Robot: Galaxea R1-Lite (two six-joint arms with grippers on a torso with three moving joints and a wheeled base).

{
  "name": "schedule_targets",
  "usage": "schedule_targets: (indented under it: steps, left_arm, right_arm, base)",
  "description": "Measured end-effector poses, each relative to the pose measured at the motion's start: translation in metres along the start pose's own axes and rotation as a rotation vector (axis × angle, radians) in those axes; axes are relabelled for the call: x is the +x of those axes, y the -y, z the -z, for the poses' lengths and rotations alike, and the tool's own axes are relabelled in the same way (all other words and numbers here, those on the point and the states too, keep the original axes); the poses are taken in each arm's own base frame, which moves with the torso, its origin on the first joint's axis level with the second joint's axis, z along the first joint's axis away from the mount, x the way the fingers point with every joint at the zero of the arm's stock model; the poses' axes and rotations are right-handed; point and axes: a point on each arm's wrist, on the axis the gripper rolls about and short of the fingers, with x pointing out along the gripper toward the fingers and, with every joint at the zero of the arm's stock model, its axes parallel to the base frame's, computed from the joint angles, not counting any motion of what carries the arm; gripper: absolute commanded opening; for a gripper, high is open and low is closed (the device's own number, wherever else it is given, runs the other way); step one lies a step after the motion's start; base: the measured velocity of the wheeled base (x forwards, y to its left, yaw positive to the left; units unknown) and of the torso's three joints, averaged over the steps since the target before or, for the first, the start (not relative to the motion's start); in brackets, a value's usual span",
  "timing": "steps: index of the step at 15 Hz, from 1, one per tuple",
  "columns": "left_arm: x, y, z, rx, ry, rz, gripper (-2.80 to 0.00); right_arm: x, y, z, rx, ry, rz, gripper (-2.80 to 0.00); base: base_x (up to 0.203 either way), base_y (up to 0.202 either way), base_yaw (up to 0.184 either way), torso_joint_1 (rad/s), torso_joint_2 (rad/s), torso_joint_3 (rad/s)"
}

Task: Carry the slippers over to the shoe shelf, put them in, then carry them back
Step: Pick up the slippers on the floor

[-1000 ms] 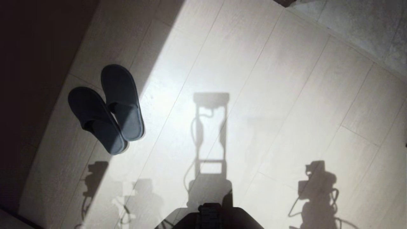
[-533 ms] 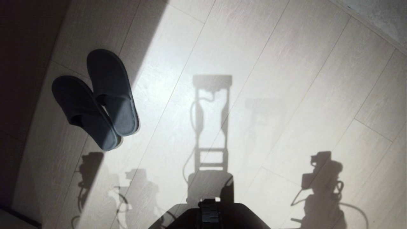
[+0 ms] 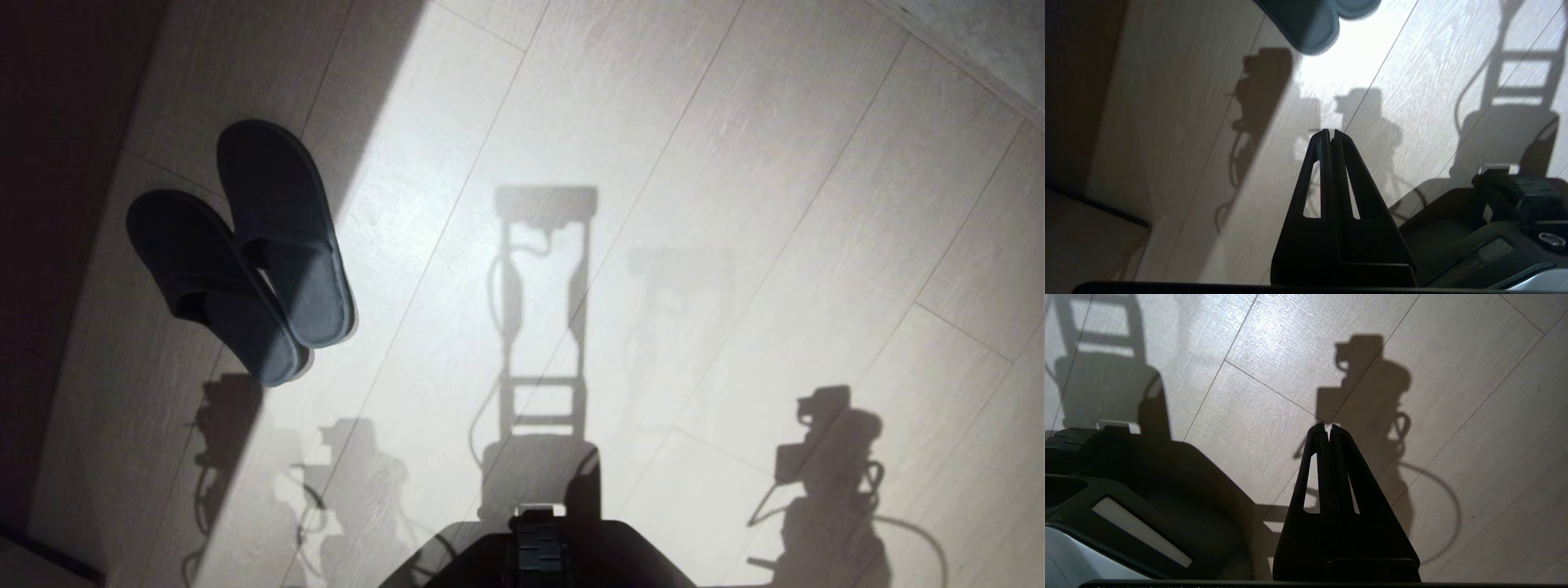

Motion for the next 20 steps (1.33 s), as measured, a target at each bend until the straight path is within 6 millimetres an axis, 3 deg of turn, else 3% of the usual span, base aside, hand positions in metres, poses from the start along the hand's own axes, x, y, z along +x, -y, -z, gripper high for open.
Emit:
schedule_targets:
  steps: [2, 4, 8, 11, 14, 17, 18, 20]
  left_arm:
    - [-0.001, 0.001, -0.030, -0.002, 0.024, 0.023, -2.80]
    - [0.012, 0.002, -0.063, -0.004, -0.020, 0.070, -2.80]
    - [0.075, 0.004, -0.095, -0.017, -0.198, 0.152, -2.80]
    - [0.135, 0.007, -0.096, -0.016, -0.253, 0.154, -2.80]
    - [0.186, 0.017, -0.073, 0.003, -0.260, 0.121, -2.80]
    - [0.207, 0.026, -0.050, 0.016, -0.182, 0.101, -2.80]
    - [0.210, 0.025, -0.047, 0.016, -0.166, 0.087, 0.00]
    - [0.210, 0.020, -0.035, 0.017, -0.205, 0.074, 0.00]
  right_arm:
    - [0.000, 0.000, 0.000, -0.001, 0.000, -0.001, -2.80]
    - [0.000, 0.000, 0.000, -0.003, 0.000, -0.001, -2.80]
    - [0.000, 0.000, 0.000, -0.008, -0.001, -0.002, -2.80]
    - [0.000, 0.000, 0.000, -0.017, 0.000, -0.001, -2.80]
    - [0.000, 0.000, 0.000, -0.019, 0.000, 0.004, -2.80]
    - [0.000, 0.000, 0.000, -0.027, 0.001, 0.000, -2.80]
    - [0.000, 0.000, 0.000, -0.028, 0.001, 0.000, -2.80]
    - [0.000, 0.000, 0.000, -0.028, 0.001, 0.001, -2.80]
  base:
    - [0.000, 0.000, 0.000, 0.000, 0.00, 0.000]
    - [0.000, 0.000, 0.000, 0.000, 0.00, 0.000]
    - [0.000, 0.000, 0.000, 0.000, 0.00, 0.000]
    - [0.000, 0.000, 0.000, 0.000, 0.00, 0.000]
    - [0.000, 0.000, 0.000, 0.000, 0.00, 0.000]
    - [0.000, 0.000, 0.000, 0.000, 0.00, 0.000]
    - [0.000, 0.000, 0.000, 0.000, 0.00, 0.000]
    - [0.000, 0.000, 0.000, 0.000, 0.00, 0.000]
